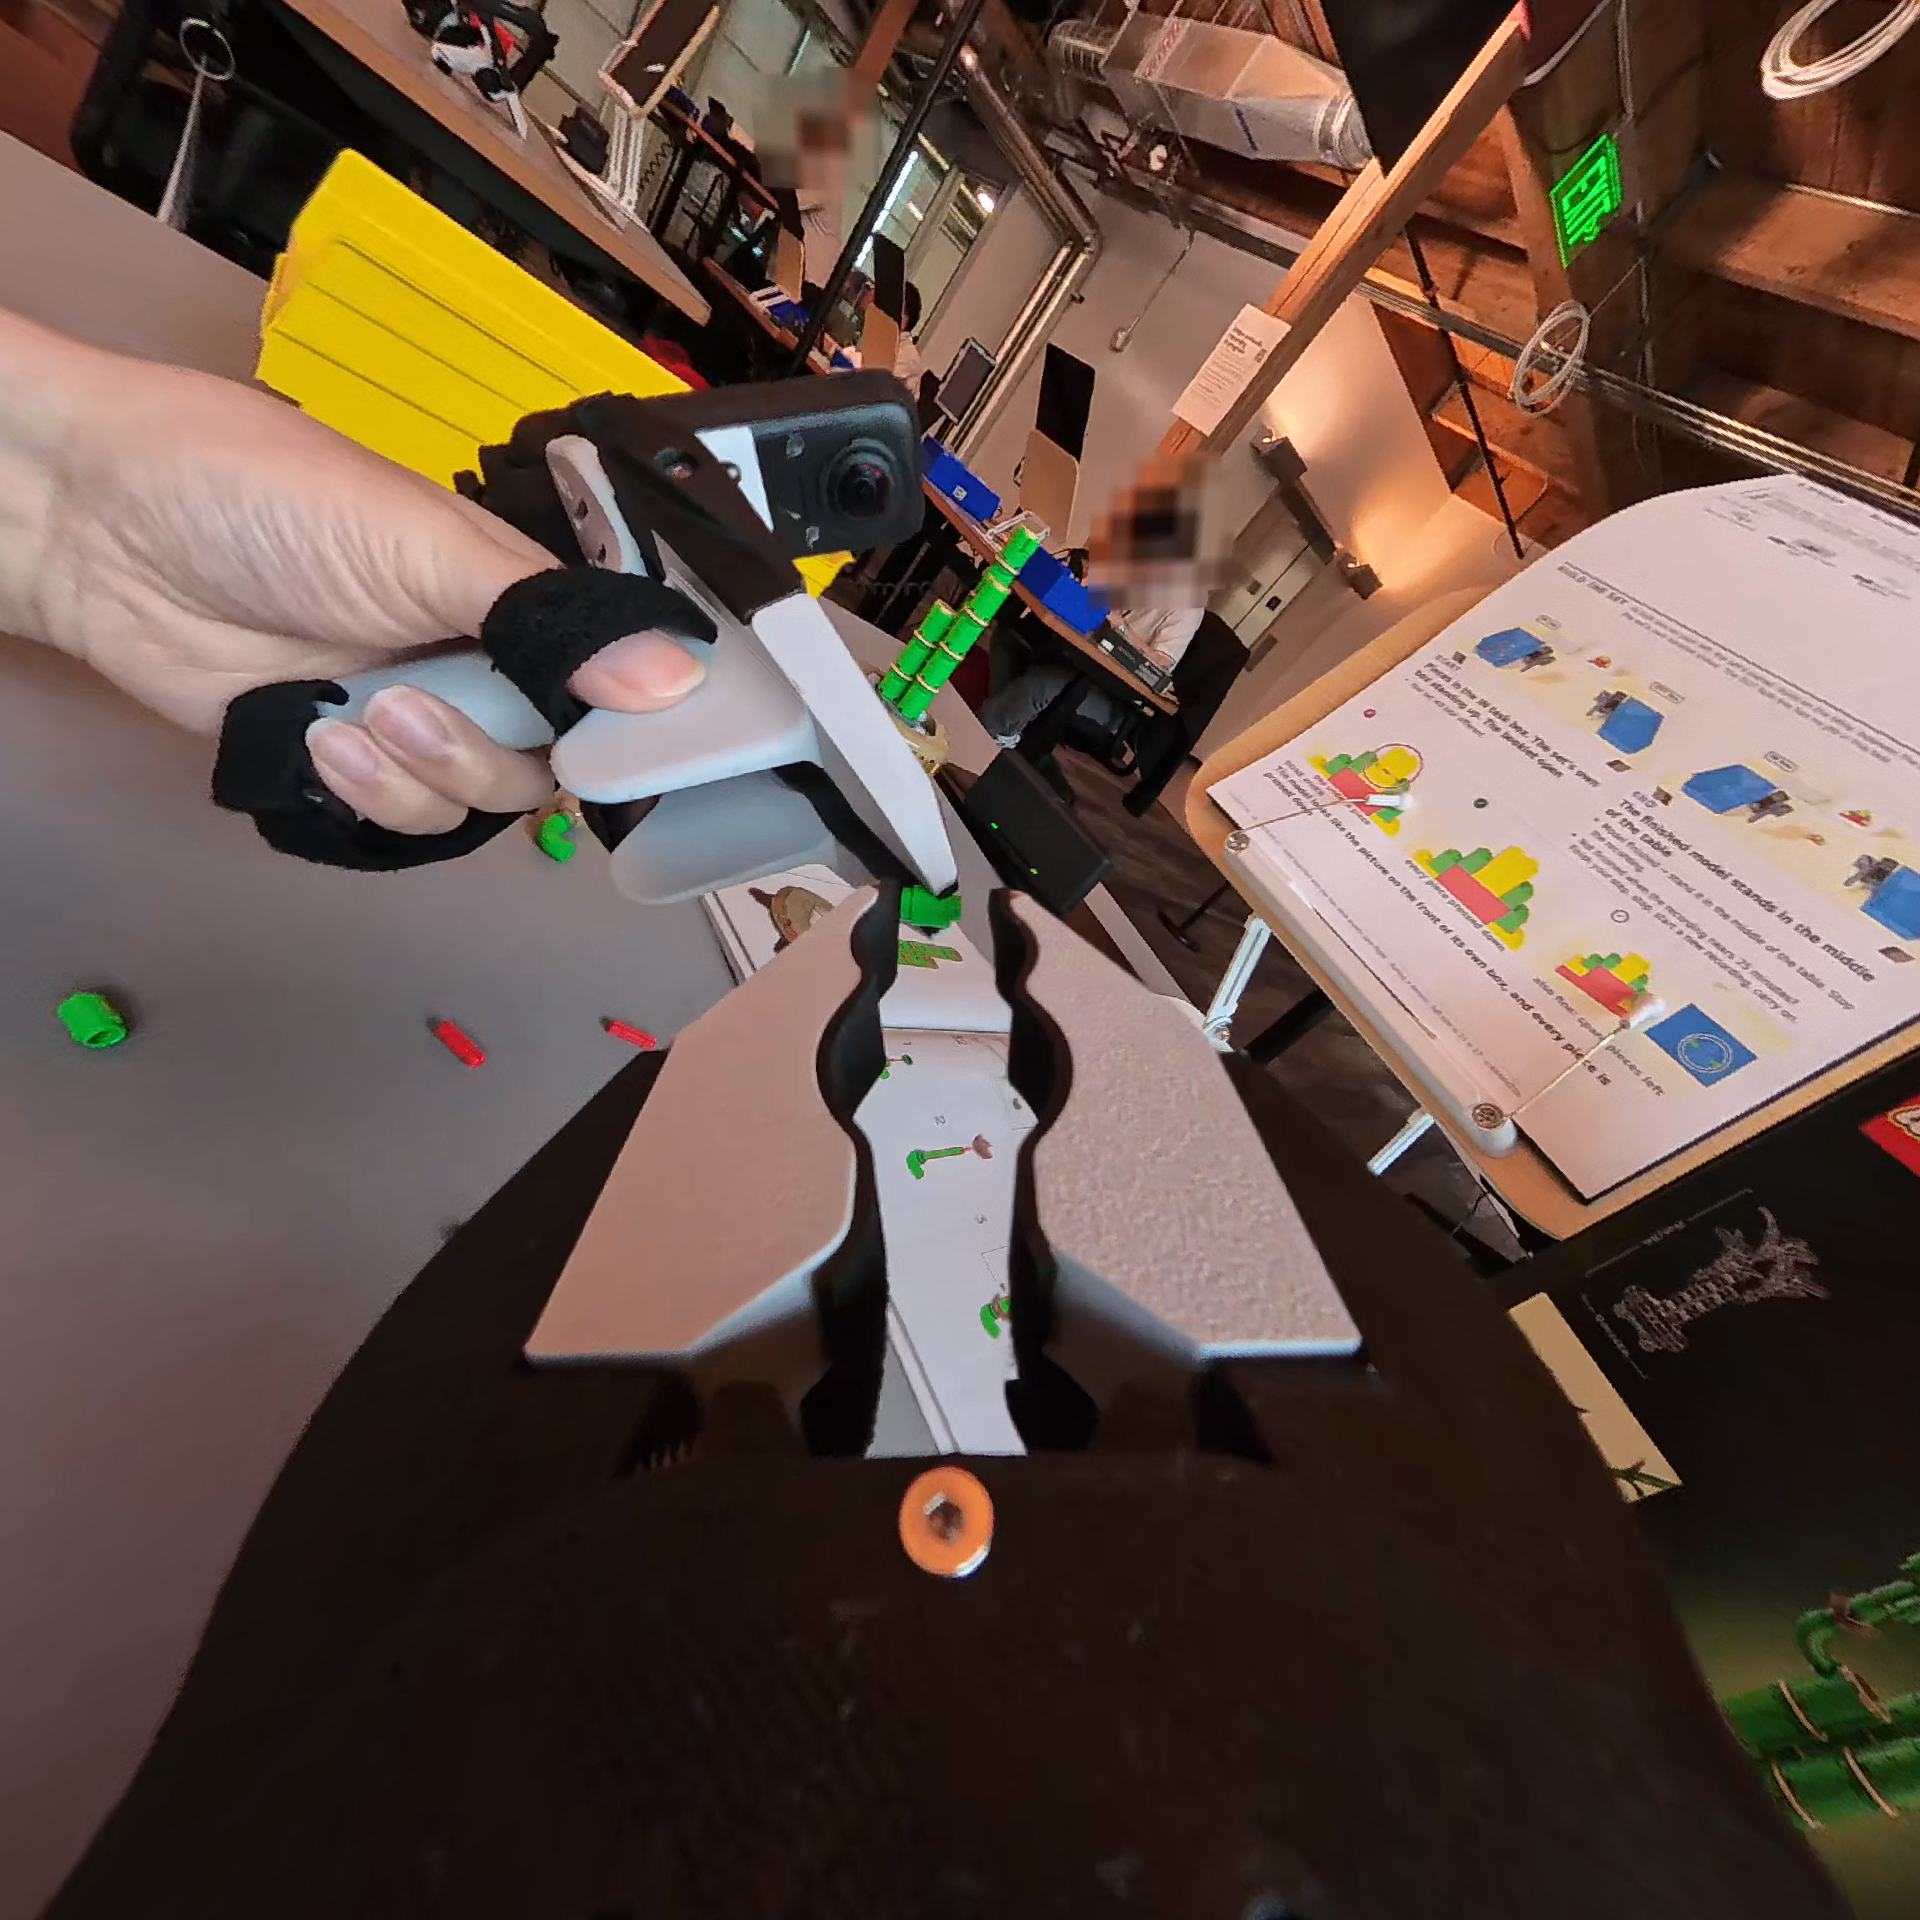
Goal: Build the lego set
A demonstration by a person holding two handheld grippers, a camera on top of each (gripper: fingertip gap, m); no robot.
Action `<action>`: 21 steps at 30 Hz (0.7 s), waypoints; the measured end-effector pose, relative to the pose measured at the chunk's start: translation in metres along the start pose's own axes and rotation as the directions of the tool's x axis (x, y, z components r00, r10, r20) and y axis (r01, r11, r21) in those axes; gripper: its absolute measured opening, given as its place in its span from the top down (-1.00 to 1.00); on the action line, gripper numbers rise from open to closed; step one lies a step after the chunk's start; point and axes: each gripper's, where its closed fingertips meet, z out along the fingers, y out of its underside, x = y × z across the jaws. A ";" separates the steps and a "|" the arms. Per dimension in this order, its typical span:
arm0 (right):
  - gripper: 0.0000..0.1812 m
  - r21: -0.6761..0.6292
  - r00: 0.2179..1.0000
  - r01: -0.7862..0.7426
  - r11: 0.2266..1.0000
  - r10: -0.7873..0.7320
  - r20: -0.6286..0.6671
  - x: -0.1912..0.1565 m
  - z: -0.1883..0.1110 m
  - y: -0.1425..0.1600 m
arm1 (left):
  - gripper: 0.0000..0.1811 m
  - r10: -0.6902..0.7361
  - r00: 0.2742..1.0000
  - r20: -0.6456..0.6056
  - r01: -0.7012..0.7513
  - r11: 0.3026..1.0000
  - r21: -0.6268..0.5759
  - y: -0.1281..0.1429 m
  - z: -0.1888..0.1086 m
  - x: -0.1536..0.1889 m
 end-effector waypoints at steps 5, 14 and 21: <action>0.90 -0.022 0.998 0.035 0.999 -0.034 0.057 -0.012 -0.001 0.003 | 0.95 0.004 1.000 0.008 -0.003 1.000 -0.026 0.009 -0.003 0.000; 0.90 -0.057 0.993 0.030 0.998 -0.023 0.118 -0.022 0.001 0.017 | 0.92 -0.023 0.999 0.026 0.025 0.996 -0.086 0.019 -0.006 -0.012; 0.90 -0.049 0.945 -0.251 0.967 0.256 0.206 -0.019 0.001 0.014 | 0.91 0.015 1.000 -0.016 -0.016 0.996 -0.086 0.010 -0.013 -0.003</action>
